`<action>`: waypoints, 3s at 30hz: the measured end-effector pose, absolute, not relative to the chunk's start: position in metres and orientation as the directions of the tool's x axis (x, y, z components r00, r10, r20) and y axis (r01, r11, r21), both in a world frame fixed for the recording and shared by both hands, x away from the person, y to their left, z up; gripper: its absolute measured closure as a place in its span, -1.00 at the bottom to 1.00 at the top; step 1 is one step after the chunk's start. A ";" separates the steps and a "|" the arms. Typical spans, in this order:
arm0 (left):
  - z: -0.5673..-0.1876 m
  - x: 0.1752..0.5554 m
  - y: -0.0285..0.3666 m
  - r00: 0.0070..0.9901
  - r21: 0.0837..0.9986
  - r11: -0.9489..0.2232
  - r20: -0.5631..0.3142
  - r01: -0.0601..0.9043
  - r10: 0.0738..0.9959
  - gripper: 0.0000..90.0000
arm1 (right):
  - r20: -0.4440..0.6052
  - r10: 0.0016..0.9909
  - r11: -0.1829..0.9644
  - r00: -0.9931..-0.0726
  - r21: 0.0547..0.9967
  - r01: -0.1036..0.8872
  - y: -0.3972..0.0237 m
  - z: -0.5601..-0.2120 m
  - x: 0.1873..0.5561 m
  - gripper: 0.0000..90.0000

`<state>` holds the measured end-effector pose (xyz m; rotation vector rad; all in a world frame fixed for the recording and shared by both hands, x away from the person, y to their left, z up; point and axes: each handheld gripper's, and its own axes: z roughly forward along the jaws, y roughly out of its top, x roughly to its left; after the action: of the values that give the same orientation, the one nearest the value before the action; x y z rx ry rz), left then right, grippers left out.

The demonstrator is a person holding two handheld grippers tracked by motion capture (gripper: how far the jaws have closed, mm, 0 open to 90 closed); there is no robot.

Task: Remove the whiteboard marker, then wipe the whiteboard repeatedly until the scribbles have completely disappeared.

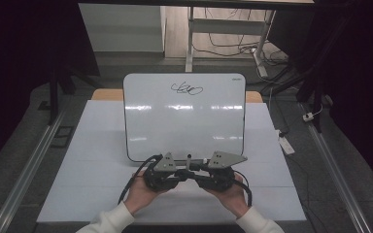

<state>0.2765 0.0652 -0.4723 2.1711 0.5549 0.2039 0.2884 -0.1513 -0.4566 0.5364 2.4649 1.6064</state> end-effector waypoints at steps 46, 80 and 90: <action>-0.503 0.222 0.246 0.585 0.814 -0.164 -0.244 0.557 0.773 -0.42 | 0.061 0.563 0.093 -0.824 0.986 0.136 -0.184 -0.430 0.329 0.81; -0.504 0.223 0.239 0.606 0.819 -0.189 -0.224 0.541 0.763 -0.46 | 0.037 0.722 -0.040 -0.691 0.999 0.012 -0.162 -0.360 0.418 0.81; -0.505 0.223 0.246 0.601 0.823 -0.176 -0.231 0.540 0.765 -0.46 | 0.013 0.799 0.002 -0.602 1.000 0.025 -0.144 -0.364 0.457 0.81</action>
<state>0.2234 0.2456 -0.5048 1.8520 1.0528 0.2884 0.4566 -0.1437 -0.3644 0.8539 1.6853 1.6610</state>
